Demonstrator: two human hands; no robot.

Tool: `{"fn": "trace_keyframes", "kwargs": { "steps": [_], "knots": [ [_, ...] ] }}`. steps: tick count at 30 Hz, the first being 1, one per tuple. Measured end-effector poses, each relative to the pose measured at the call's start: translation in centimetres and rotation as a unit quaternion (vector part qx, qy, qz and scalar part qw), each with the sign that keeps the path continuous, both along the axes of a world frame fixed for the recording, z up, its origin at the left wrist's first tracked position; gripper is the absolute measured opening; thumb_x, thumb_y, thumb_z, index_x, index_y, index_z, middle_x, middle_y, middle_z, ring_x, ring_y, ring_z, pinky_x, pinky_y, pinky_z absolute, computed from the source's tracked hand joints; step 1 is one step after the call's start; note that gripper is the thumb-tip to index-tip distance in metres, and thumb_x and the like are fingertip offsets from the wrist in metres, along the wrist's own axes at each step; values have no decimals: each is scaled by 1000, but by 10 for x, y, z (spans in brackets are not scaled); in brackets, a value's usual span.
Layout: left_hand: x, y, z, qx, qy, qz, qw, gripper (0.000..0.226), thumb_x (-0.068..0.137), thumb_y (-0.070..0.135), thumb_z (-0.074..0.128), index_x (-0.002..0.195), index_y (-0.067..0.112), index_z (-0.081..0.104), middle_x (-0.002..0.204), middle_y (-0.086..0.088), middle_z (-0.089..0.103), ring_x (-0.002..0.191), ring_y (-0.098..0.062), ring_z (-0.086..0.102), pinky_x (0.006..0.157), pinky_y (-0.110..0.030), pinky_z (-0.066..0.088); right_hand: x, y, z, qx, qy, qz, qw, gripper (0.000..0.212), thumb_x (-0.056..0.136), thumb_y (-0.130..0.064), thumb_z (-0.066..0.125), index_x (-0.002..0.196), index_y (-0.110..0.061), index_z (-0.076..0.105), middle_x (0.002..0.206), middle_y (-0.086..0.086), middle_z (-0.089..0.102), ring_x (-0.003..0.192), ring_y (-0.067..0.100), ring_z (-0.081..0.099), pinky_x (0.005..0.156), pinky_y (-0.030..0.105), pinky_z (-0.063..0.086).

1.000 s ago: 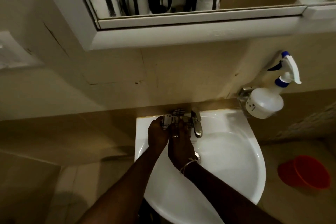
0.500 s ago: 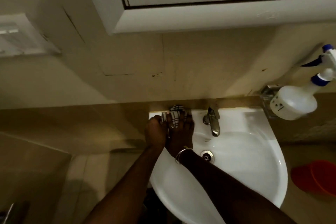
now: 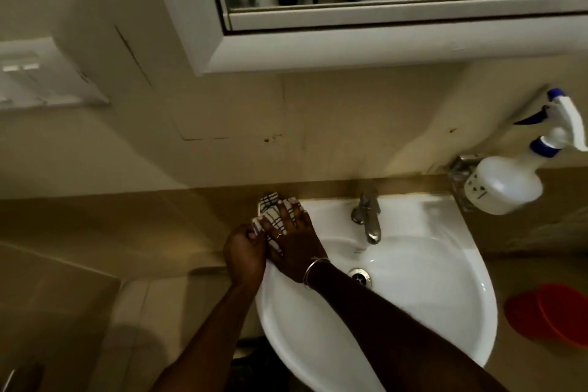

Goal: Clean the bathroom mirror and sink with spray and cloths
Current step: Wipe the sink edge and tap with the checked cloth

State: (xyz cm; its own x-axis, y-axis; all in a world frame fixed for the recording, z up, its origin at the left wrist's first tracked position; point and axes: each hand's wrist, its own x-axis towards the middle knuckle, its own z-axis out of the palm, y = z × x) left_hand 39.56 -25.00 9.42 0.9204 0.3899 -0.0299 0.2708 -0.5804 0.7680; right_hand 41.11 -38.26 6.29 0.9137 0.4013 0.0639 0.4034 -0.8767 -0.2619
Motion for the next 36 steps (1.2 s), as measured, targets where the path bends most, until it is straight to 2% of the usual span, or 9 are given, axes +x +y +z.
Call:
{"fn": "trace_keyframes", "kwargs": {
  "steps": [5,7,9,12,14,19,24,30,36],
  "knots": [
    [8,-40,0,11,-4,-119,993,10,90,16,73,96,11,67,87,0,68,78,-18,64,60,-18,39,-27,-43,-2,38,-49,-139,988,64,104,-47,42,162,-33,20,171,5,-8,158,35,-3,125,60,14],
    [14,-57,-1,39,1,-159,986,12,88,18,75,94,12,67,87,2,66,77,-14,60,60,-17,35,-34,-58,-3,36,-102,-170,980,74,101,-42,49,163,-34,9,170,5,3,157,37,10,123,64,19],
    [21,-69,-2,57,13,-173,983,10,91,18,72,91,8,68,88,-4,68,79,-18,62,60,-22,37,-34,-65,-2,24,-93,-170,981,80,101,-40,51,163,-34,1,169,8,12,155,39,17,121,67,22],
    [26,-69,-4,61,14,-170,983,9,92,13,67,96,7,72,93,-8,72,86,-26,69,66,-29,50,-28,-54,-11,1,-23,-204,979,61,106,-46,29,163,-33,13,171,12,8,157,42,6,122,68,13],
    [27,-59,-1,54,20,-159,986,18,90,11,67,108,10,71,97,-7,74,91,-25,69,75,-35,57,-26,-39,-12,19,13,-249,968,61,105,-52,17,163,-33,15,171,17,7,155,48,3,122,68,8],
    [13,-26,7,74,-34,-153,985,20,96,8,57,111,15,68,105,-7,70,91,-22,65,71,-30,47,-17,-5,-8,14,50,-159,986,63,100,-52,24,161,-42,10,171,16,-7,154,50,-9,120,71,6],
    [-2,7,7,112,-33,-157,981,30,97,7,55,123,13,70,117,-11,66,104,-30,64,86,-33,48,-20,22,6,67,72,-137,986,60,99,-56,24,157,-46,15,171,12,-13,153,44,-20,122,63,-9],
    [-21,16,3,102,-19,-129,986,29,92,-1,58,116,8,72,111,-15,66,102,-32,64,87,-36,49,-36,32,8,90,111,-97,985,56,106,-51,30,159,-47,13,163,4,-32,146,34,-38,119,56,-24],
    [-48,19,0,74,15,-98,992,32,89,-5,58,115,6,75,103,-20,71,94,-35,66,81,-29,44,-67,46,-2,138,133,-106,976,56,109,-44,31,159,-50,7,160,-2,-42,141,27,-50,123,52,-20]
  ]
}}
